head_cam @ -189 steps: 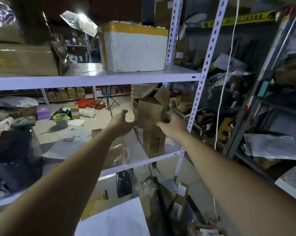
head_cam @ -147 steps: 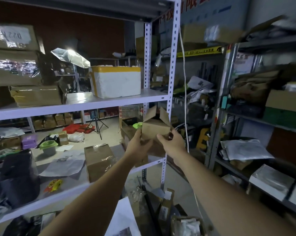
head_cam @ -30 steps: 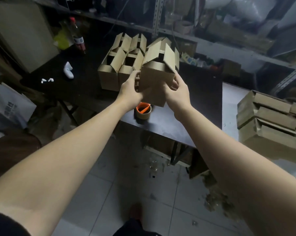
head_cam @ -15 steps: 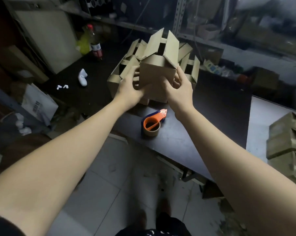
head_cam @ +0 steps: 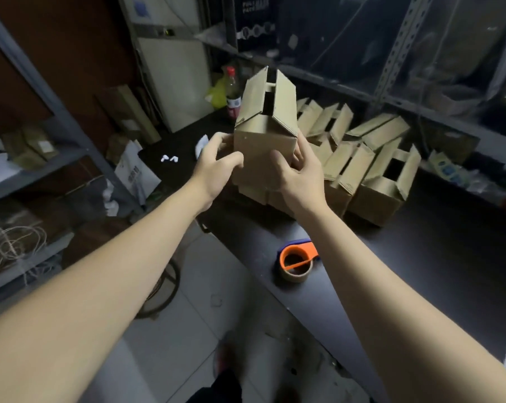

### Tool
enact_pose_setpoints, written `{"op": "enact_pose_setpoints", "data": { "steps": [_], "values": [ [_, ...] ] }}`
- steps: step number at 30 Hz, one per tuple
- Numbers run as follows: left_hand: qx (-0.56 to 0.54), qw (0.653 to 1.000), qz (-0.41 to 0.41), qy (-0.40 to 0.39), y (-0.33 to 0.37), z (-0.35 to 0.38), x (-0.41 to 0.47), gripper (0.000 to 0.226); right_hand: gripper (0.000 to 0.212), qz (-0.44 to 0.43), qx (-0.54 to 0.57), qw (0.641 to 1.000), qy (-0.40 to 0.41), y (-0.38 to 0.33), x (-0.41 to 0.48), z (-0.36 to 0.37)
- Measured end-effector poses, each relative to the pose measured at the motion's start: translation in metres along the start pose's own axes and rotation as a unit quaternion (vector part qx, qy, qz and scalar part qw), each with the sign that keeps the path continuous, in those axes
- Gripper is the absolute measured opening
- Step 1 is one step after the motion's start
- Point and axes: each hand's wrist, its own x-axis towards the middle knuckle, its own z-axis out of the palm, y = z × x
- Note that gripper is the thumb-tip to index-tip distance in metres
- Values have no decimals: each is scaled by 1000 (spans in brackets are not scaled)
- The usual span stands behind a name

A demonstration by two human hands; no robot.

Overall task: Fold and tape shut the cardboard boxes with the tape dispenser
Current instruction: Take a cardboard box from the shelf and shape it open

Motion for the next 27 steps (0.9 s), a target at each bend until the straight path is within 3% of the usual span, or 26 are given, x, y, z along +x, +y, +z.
{"op": "enact_pose_setpoints", "data": {
  "steps": [9, 12, 15, 17, 23, 27],
  "values": [
    [-127, 989, -63, 40, -32, -90, 67, 38, 64, 4, -38, 998, -58, 7, 61, 108],
    [-103, 989, -101, 35, -45, -112, 88, 43, 64, 26, -56, 996, -68, 15, 74, 130],
    [-63, 988, -137, 36, -61, -126, 106, 63, 61, 40, -74, 994, -68, 26, 79, 146],
    [-82, 982, -166, 26, -68, -130, 115, 62, 61, 48, -80, 993, -72, 33, 83, 152],
    [-93, 973, -212, -19, -90, -134, 143, 48, 101, 128, -67, 988, -46, 50, 107, 174],
    [-44, 972, -226, -54, -102, -137, 164, 72, 102, 147, -50, 988, -14, 64, 120, 191]
  ]
}}
